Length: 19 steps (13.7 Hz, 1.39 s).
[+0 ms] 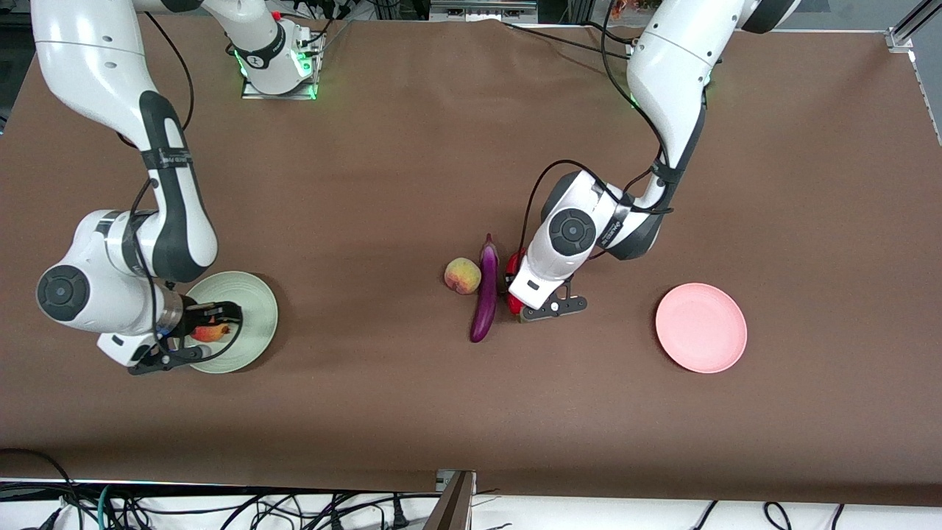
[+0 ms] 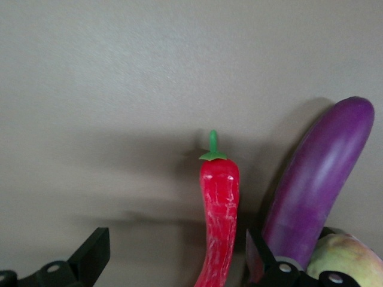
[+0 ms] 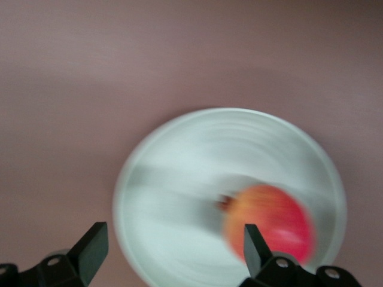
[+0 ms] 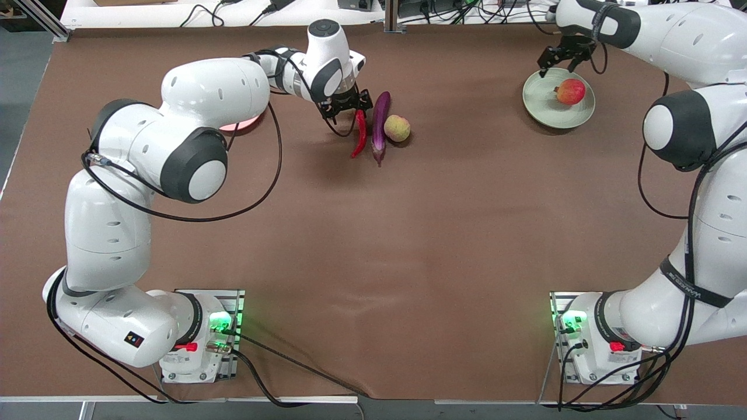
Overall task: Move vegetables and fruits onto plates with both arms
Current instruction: 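Lower the pomegranate with the right gripper while the left gripper grasps the chili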
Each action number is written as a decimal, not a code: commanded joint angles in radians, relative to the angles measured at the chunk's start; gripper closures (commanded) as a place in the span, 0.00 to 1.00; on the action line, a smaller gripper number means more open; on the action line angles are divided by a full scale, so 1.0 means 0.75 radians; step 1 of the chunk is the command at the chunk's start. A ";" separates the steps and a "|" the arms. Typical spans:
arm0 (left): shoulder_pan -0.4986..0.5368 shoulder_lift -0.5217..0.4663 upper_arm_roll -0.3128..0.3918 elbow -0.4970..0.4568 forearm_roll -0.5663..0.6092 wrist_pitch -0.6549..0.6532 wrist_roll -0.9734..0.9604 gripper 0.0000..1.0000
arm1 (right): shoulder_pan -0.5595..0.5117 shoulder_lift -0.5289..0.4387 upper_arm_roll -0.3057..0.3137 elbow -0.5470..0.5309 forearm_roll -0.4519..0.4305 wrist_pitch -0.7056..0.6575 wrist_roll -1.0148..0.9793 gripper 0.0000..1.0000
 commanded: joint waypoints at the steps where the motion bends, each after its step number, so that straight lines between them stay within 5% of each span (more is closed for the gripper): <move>1: -0.061 0.064 0.015 0.046 0.005 0.054 -0.096 0.00 | 0.006 -0.010 0.103 -0.001 0.047 -0.010 0.155 0.00; 7: -0.067 0.085 0.023 0.048 0.009 0.063 -0.082 0.03 | 0.087 -0.008 0.288 0.024 0.045 0.004 0.652 0.00; 14: -0.059 0.085 0.021 0.048 0.093 0.063 -0.080 1.00 | 0.351 0.047 0.286 0.015 0.041 0.186 1.081 0.00; 19: -0.008 0.046 0.025 0.054 0.093 0.032 -0.058 1.00 | 0.466 0.115 0.284 0.007 0.036 0.290 1.261 0.00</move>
